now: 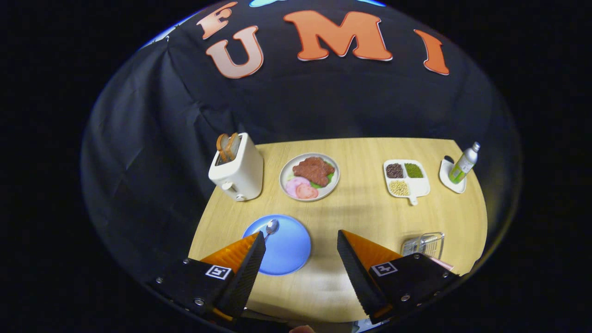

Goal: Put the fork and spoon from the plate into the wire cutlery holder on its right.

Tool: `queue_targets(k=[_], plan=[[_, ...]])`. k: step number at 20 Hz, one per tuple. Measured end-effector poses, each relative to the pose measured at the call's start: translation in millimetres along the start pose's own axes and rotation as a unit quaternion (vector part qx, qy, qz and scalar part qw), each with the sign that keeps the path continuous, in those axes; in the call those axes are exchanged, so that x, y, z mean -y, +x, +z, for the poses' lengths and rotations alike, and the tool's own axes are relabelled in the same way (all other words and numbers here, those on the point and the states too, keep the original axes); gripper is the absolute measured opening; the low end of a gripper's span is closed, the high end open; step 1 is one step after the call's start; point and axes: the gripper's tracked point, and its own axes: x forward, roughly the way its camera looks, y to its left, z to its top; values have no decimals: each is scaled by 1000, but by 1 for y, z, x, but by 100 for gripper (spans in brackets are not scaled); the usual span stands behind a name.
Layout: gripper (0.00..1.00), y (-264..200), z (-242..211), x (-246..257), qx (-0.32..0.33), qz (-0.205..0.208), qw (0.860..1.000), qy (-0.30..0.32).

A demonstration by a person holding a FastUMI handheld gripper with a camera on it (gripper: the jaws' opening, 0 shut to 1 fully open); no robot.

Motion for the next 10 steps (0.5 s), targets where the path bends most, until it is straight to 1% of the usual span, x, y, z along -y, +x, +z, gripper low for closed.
queue_targets(k=[2, 6, 10], plan=[[94, 17, -17, -32, -33, 20, 999, 5], [94, 46, -46, -73, -96, 35, 995, 10], [93, 73, -72, -100, -158, 34, 987, 19]])
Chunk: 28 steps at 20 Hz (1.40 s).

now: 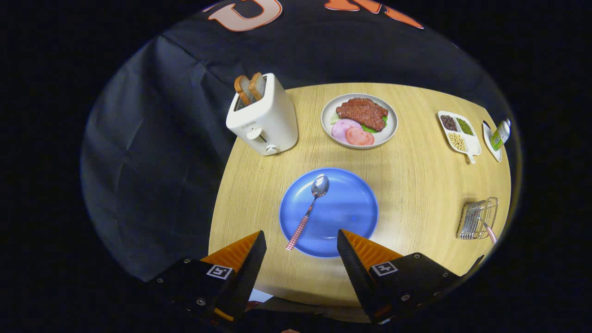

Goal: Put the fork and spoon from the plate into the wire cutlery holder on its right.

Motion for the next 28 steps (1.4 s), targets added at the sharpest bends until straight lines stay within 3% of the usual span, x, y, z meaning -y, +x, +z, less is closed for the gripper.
queue_targets(k=[9, 19, 24, 28], plan=[[79, 70, -35, -11, -109, -28, 993, 48], [39, 116, -50, -3, -151, -87, 982, 74], [19, 124, -58, -2, -162, -95, 978, 87], [15, 124, -61, 0, -173, -92, 976, 92]])
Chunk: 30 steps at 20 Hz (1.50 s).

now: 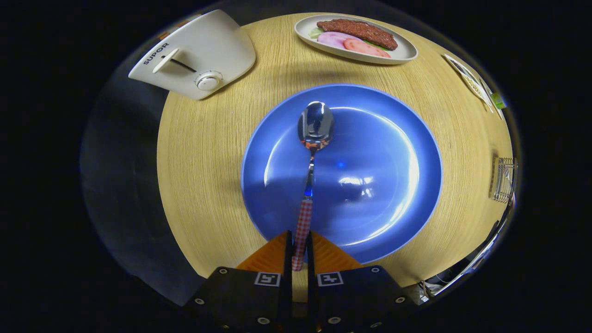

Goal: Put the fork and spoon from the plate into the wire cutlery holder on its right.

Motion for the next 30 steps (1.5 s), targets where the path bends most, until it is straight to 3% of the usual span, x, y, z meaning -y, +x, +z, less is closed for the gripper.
queue_targets(k=[2, 7, 16, 26, 30], plan=[[9, -4, 2, 0, 3, 12, 1000, -7], [9, -41, 9, 22, 29, 36, 999, -6], [9, -112, 1, 117, 76, 36, 996, 11], [9, -166, -25, 274, 97, -22, 994, 49], [9, -180, -37, 315, 90, -23, 994, 60]])
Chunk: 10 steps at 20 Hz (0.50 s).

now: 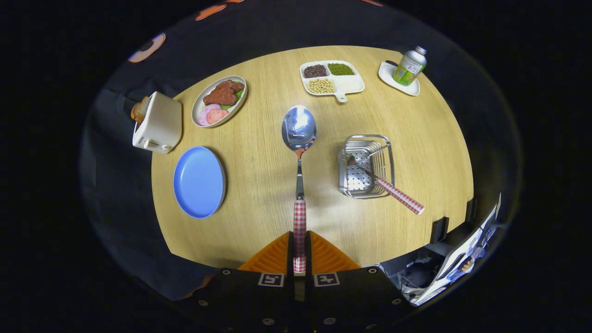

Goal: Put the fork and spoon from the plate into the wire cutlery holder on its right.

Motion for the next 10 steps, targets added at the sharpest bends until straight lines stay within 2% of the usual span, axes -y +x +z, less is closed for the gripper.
queue_targets(k=[5, 10], plan=[[9, -7, -4, 43, -8, -14, 1000, -5], [9, -1, -15, 64, -53, -12, 998, -17]])
